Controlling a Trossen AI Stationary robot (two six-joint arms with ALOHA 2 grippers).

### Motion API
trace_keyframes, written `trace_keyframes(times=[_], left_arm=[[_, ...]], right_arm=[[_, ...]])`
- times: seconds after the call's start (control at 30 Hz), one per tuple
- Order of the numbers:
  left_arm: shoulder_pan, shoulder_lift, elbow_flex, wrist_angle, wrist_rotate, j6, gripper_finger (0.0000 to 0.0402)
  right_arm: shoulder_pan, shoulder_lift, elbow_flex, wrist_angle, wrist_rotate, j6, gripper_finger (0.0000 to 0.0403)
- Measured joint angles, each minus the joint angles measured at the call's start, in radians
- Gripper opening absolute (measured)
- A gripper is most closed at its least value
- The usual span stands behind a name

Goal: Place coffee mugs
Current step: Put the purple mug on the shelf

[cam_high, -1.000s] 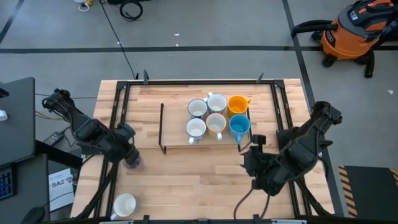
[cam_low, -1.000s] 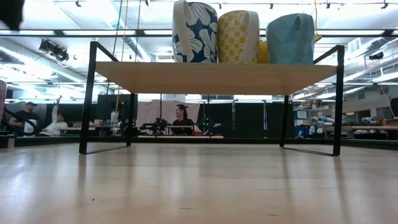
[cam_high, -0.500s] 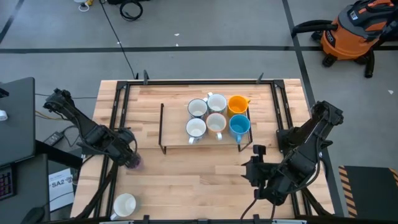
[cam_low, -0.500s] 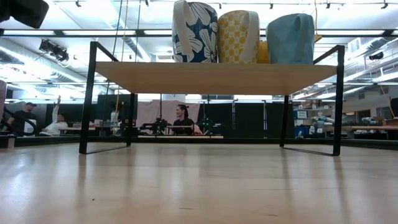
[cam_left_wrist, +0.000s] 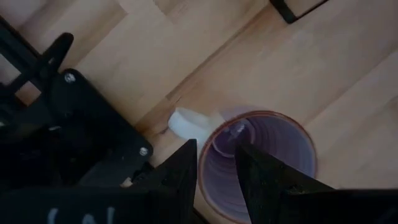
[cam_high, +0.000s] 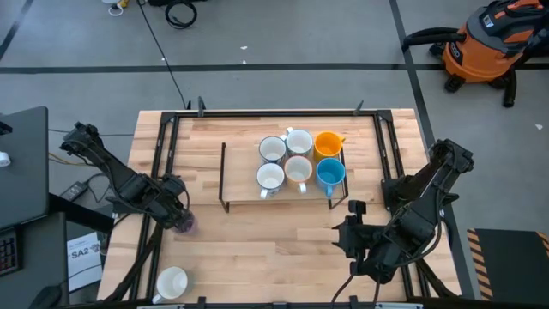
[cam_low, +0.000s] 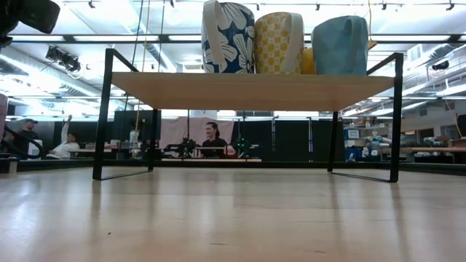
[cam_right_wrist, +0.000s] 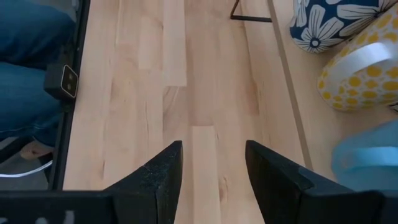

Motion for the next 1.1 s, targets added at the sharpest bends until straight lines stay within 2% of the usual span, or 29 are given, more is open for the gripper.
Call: trace_keyframes(times=[0.57,1.1], left_arm=[[0.0,0.166,0.0,-0.016,0.004,0.145,0.0117],[0.0,0.18,0.0,-0.01,-0.021,0.202,0.0117]], right_arm=[[0.0,0.0,0.0,0.001,0.0,0.0,0.0181],[0.0,0.001,0.0,0.002,0.0,0.0,0.0181]])
